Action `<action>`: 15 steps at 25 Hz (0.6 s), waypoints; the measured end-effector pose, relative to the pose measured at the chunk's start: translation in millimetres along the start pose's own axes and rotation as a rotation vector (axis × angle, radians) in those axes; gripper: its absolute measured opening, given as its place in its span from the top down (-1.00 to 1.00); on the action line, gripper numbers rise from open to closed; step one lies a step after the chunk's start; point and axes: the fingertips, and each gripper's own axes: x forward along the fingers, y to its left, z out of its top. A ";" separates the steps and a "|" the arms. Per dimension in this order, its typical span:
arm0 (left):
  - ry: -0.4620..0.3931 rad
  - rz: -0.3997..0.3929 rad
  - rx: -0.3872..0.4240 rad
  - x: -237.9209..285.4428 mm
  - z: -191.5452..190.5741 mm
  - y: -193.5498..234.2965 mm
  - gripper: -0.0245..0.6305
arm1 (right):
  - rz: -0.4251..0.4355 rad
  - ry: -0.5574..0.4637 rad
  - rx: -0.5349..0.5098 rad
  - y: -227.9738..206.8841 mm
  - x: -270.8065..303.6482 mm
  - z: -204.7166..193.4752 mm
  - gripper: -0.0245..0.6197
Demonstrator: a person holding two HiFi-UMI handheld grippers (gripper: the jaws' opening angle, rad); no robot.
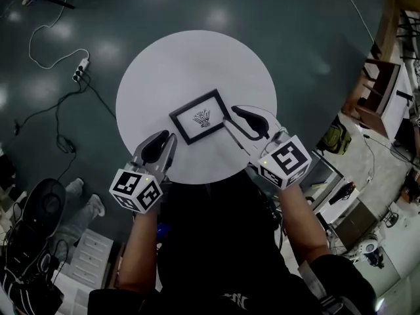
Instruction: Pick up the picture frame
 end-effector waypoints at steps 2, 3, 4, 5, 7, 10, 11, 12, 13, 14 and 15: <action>0.016 0.004 -0.011 6.9 -10.5 4.0 0.67 | 0.000 0.017 -0.003 -3.5 7.7 -10.4 0.53; 0.023 0.007 -0.014 10.1 -14.8 5.8 0.65 | -0.002 0.024 -0.002 -5.3 10.8 -15.4 0.51; 0.030 0.011 -0.017 12.9 -18.8 7.6 0.63 | -0.004 0.031 0.002 -7.0 13.4 -20.6 0.50; 0.037 0.017 -0.018 15.4 -22.5 9.4 0.62 | -0.009 0.039 0.007 -8.9 15.9 -26.1 0.50; 0.054 0.036 -0.014 20.3 -28.8 13.9 0.58 | -0.025 0.063 0.006 -13.5 21.3 -37.4 0.49; 0.084 0.073 -0.012 27.2 -38.3 22.8 0.51 | -0.053 0.105 -0.003 -20.3 29.5 -56.0 0.48; 0.093 0.082 -0.019 29.3 -41.9 25.3 0.49 | -0.060 0.119 0.001 -22.1 32.0 -62.8 0.48; 0.101 0.089 -0.028 31.5 -45.3 27.3 0.49 | -0.068 0.132 0.005 -24.1 34.4 -69.6 0.47; 0.108 0.093 -0.036 33.8 -48.1 28.6 0.48 | -0.076 0.145 0.009 -26.6 36.6 -75.9 0.47; 0.115 0.097 -0.041 36.1 -50.2 29.5 0.48 | -0.084 0.157 0.012 -29.2 38.7 -81.3 0.47; 0.122 0.102 -0.043 38.2 -51.5 30.2 0.48 | -0.092 0.166 0.016 -31.5 40.8 -85.6 0.47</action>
